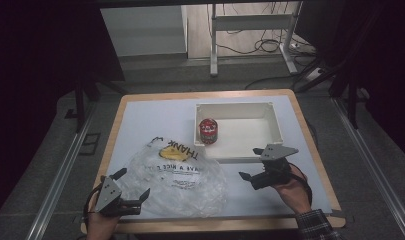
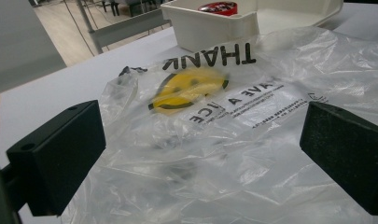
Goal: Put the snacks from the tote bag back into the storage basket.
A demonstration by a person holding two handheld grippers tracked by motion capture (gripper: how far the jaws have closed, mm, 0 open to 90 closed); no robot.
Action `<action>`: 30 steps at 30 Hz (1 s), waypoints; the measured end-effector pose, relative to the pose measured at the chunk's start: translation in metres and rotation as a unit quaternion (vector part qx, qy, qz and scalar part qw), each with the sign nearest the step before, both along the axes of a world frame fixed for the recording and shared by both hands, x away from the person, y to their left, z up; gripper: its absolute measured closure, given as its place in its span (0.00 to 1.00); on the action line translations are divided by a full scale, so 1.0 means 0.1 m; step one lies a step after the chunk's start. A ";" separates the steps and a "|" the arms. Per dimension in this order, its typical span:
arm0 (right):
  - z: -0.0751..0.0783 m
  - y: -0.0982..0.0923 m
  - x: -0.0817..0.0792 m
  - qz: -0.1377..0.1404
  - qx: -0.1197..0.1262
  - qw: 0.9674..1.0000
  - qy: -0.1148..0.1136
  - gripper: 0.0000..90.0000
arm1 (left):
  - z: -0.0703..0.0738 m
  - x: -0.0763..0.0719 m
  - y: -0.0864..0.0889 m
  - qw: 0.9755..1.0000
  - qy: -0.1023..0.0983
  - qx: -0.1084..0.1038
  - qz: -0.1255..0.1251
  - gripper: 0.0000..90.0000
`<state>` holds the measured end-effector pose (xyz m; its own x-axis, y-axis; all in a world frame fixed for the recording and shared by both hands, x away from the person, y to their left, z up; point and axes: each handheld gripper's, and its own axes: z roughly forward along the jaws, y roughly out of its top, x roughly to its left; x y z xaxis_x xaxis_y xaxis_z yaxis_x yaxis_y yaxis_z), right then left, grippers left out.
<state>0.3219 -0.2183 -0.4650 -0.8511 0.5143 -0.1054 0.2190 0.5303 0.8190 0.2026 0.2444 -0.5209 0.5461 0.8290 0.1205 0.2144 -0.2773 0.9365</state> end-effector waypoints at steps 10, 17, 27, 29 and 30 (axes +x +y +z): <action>-0.03 -0.16 -0.08 -0.012 0.008 1.000 0.000 0.08 | 0.00 0.00 0.00 1.000 0.000 0.002 0.000 0.00; -0.03 -0.25 -0.13 -0.021 0.008 1.000 -0.003 0.07 | 0.00 0.00 -0.01 1.000 0.000 0.004 0.000 0.00; -0.06 -0.35 -0.20 -0.034 0.001 0.999 -0.003 0.06 | 0.00 0.00 -0.01 1.000 0.000 0.004 0.000 0.00; -0.07 -0.37 -0.22 -0.037 -0.002 0.999 -0.003 0.06 | 0.00 0.00 -0.01 1.000 0.000 0.005 0.000 0.00; -0.07 -0.38 -0.22 -0.038 -0.003 0.999 -0.003 0.06 | 0.00 0.00 -0.01 1.000 0.000 0.005 0.000 0.00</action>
